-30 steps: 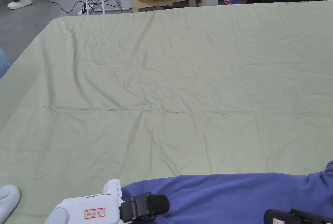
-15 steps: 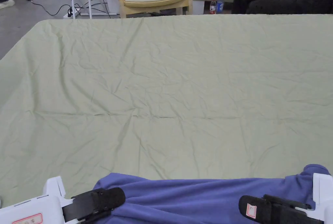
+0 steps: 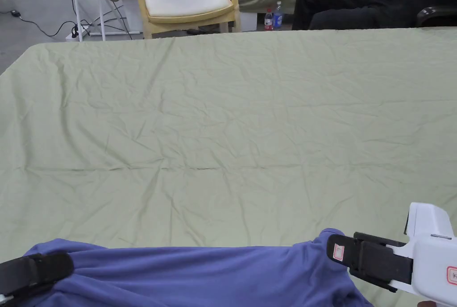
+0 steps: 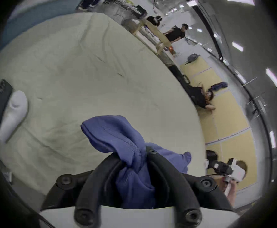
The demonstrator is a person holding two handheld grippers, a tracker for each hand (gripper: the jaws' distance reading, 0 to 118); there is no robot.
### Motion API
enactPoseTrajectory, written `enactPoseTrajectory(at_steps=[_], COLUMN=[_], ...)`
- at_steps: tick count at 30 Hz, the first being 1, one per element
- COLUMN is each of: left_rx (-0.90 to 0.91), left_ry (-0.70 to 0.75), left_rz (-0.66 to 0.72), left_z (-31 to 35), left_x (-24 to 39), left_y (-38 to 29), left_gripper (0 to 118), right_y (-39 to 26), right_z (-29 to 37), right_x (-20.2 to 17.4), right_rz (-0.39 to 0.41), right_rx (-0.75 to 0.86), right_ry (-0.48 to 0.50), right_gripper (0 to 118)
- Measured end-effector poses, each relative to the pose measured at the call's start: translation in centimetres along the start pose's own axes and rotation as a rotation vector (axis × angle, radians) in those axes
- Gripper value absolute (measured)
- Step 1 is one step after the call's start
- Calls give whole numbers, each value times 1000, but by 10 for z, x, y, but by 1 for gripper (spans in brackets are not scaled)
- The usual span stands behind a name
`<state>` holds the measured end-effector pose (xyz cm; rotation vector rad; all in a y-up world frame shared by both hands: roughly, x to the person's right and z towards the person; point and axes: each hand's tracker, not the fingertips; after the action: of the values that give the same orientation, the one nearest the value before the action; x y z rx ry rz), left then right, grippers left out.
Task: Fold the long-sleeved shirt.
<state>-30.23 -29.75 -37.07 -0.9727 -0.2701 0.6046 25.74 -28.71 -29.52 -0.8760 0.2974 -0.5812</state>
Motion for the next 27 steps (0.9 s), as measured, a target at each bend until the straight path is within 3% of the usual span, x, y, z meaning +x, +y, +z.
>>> enactPoseTrajectory(at_steps=[5,10,16,17,19,20,22,25,27], left_rx=[-11,-138,-365,-374,-360,-352,-334,-152,-115], left_ry=[12,67,36,53,83,83,-6,-190,-184], left_rz=[-364,-702,-706,-716,-684,-656,-579,-474,-411], left_z=[-11,-97,-199,-212,-235,-240,-230,-177,-150], left_x=[141,259,311,314,312,310,304,298,289], left_y=[-41,-104,-175,-184,-197,-199,-192,-162,-144], left_gripper=[16,16,18,28,97,117,112,109,109], right_y=[-16,-21,-23,-23,-25,-25,-25,-26,-26], right_z=[24,58,91,94,100,102,105,109,111], right_x=[21,31,43,46,50,52,54,58,60], right_rz=[-42,-37,-31,-31,-37,-40,-53,-74,-92], right_rx=[-16,1,25,27,32,35,42,62,74], right_ry=[-55,-73,-108,-116,-124,-122,-104,-70,-36], right_gripper=[2,2,3,2,2,3,2,2,2])
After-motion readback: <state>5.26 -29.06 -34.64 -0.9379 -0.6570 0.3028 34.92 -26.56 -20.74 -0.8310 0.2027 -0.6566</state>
